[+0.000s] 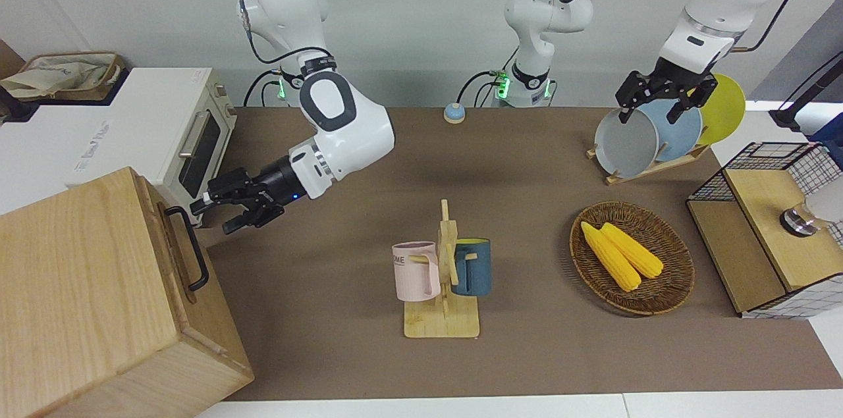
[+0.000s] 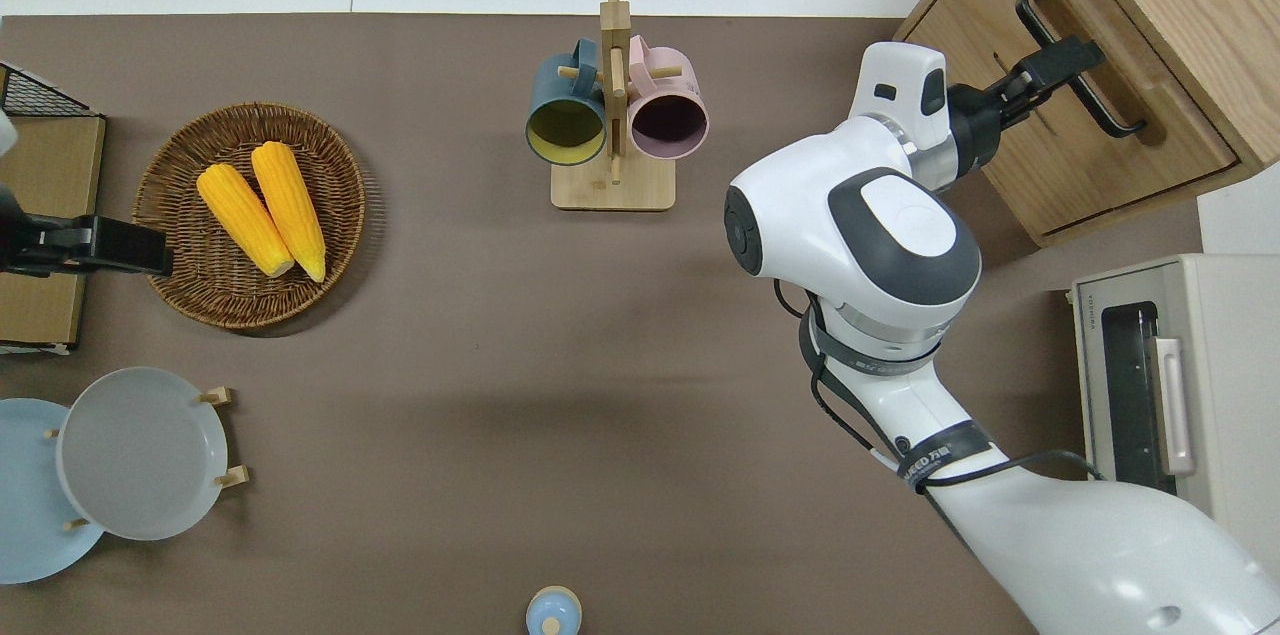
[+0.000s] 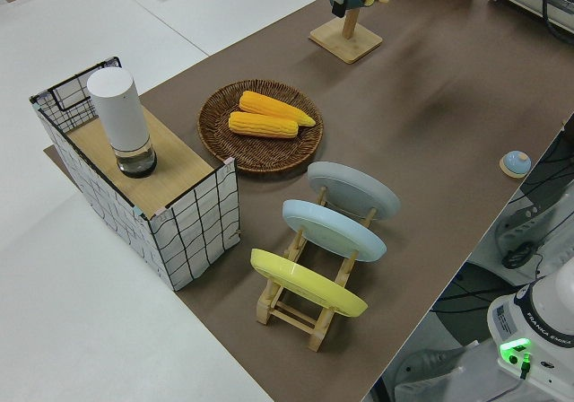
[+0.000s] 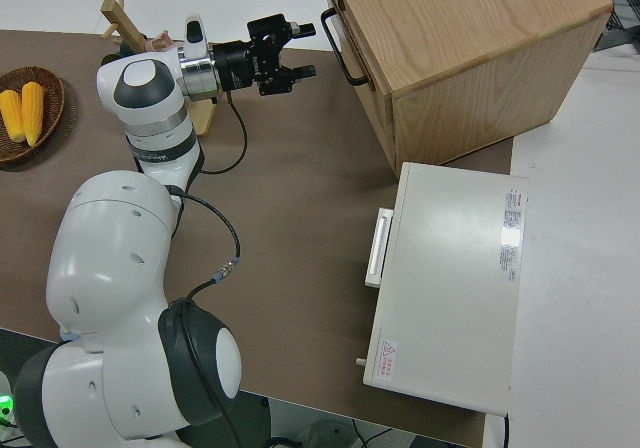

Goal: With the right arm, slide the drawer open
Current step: 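Reach the right gripper up toward the black drawer handle, then close the right gripper around the black drawer handle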

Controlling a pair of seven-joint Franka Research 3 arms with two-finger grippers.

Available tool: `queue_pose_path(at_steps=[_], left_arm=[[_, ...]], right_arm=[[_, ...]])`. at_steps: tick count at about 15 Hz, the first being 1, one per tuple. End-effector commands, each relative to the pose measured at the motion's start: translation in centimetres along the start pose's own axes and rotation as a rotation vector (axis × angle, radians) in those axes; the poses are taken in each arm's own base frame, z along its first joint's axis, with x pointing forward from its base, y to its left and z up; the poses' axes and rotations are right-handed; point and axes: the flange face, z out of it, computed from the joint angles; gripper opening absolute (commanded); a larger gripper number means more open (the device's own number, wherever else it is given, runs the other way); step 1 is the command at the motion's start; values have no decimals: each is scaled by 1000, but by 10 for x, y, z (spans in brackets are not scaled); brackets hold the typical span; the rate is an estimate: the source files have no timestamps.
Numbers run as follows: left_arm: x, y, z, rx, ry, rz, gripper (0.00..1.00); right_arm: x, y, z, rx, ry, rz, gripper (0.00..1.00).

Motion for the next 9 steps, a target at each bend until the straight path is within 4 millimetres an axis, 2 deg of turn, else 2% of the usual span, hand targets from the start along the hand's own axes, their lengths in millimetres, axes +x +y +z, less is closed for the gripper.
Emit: queue_pose_path(at_steps=[1, 7, 9], left_arm=[[4, 0, -3, 17, 8, 8, 995], [4, 0, -3, 17, 8, 8, 995], [4, 0, -3, 17, 8, 8, 998]], right_arm=[[0, -20, 14, -102, 50, -6, 981], [1, -27, 33, -136, 95, -15, 967], [0, -29, 35, -135, 94, -13, 933]])
